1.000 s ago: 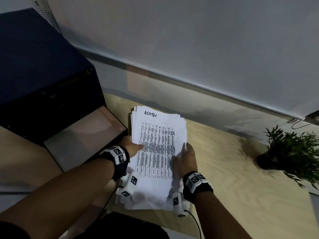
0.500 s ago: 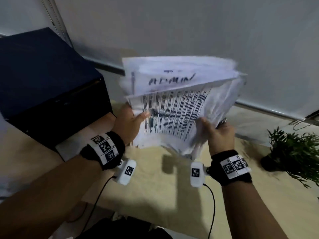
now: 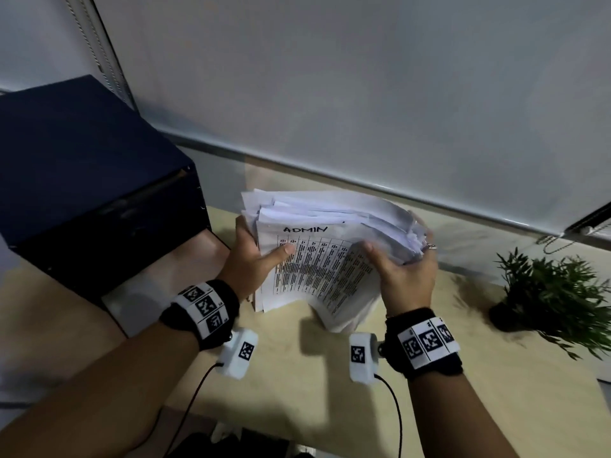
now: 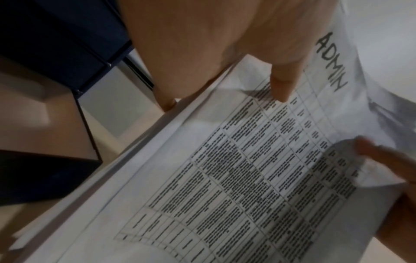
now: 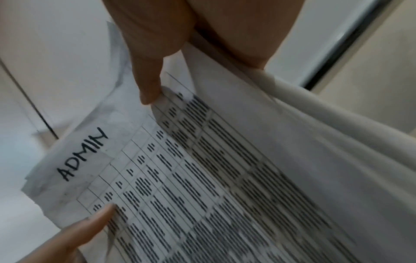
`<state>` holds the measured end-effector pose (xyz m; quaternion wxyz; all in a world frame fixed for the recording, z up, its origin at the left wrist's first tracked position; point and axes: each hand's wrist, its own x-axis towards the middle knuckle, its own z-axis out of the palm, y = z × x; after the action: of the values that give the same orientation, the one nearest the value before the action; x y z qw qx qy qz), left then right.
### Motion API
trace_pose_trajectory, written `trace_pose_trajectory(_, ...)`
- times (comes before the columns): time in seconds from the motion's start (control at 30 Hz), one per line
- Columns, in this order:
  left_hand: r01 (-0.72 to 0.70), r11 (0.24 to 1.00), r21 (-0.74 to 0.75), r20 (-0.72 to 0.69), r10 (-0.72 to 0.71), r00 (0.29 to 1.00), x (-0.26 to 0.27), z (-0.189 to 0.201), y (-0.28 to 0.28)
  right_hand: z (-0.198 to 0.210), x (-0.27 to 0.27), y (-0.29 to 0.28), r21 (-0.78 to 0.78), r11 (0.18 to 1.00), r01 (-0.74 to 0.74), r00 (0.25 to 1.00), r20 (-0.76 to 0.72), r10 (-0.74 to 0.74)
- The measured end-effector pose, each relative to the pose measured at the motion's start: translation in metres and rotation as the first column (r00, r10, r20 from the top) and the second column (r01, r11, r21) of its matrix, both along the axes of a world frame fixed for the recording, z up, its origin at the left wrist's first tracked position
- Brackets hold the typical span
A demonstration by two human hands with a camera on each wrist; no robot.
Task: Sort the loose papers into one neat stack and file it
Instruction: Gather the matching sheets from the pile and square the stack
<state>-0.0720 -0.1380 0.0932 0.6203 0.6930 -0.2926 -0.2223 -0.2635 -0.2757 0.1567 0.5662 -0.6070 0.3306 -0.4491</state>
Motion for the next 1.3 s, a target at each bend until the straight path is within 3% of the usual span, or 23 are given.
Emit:
trace_pose_trajectory(0.07,0.000,1.000,-0.031,0.018,0.001,1.000,0.001,0.003,-0.002,0.015,0.003,-0.004,-0.159,0.987,0.023,1.000,0.012,-0.021)
trace_pose_trajectory(0.13,-0.001,0.999,-0.042,0.033,0.002,0.999,0.002,0.006,-0.004,0.024,0.008,-0.008,-0.252,0.967,-0.035,0.998,0.045,0.048)
trace_pose_trajectory(0.2,-0.005,0.999,-0.054,0.058,0.009,0.998,0.004,0.006,-0.006,0.028,0.015,-0.011,-0.249,0.967,-0.058,0.994,0.078,0.079)
trace_pose_trajectory(0.33,-0.012,0.999,-0.046,0.055,0.014,0.998,0.005,0.007,-0.009,0.028,0.017,-0.011,-0.190,0.975,0.115,0.989,0.117,-0.094)
trace_pose_trajectory(0.47,0.002,0.998,-0.055,0.078,0.002,0.997,0.004,0.005,-0.013,0.028,0.022,-0.007,-0.229,0.968,0.104,0.993,0.076,-0.089)
trace_pose_trajectory(0.57,0.002,0.995,-0.096,0.068,0.004,0.998,0.002,0.011,-0.013,0.023,0.022,-0.010,-0.143,0.975,0.172,0.982,0.097,-0.159)
trace_pose_trajectory(0.67,0.014,0.984,-0.176,0.018,-0.011,1.000,-0.001,0.020,-0.012,0.020,0.018,-0.006,-0.175,0.976,0.129,0.988,0.110,-0.111)
trace_pose_trajectory(0.8,-0.140,0.930,-0.339,-0.006,0.146,0.989,-0.009,0.042,-0.019,0.015,0.014,0.005,-0.248,0.963,0.108,0.992,0.085,-0.089)
trace_pose_trajectory(0.97,-0.308,0.883,-0.355,-0.051,0.310,0.949,-0.004,0.056,-0.034,0.013,0.018,0.008,-0.208,0.961,0.183,0.982,0.089,-0.167)
trace_pose_trajectory(1.3,-0.301,0.884,-0.358,-0.017,0.316,0.949,-0.004,0.066,-0.039,0.014,0.022,0.011,-0.204,0.947,0.248,0.967,0.100,-0.232)
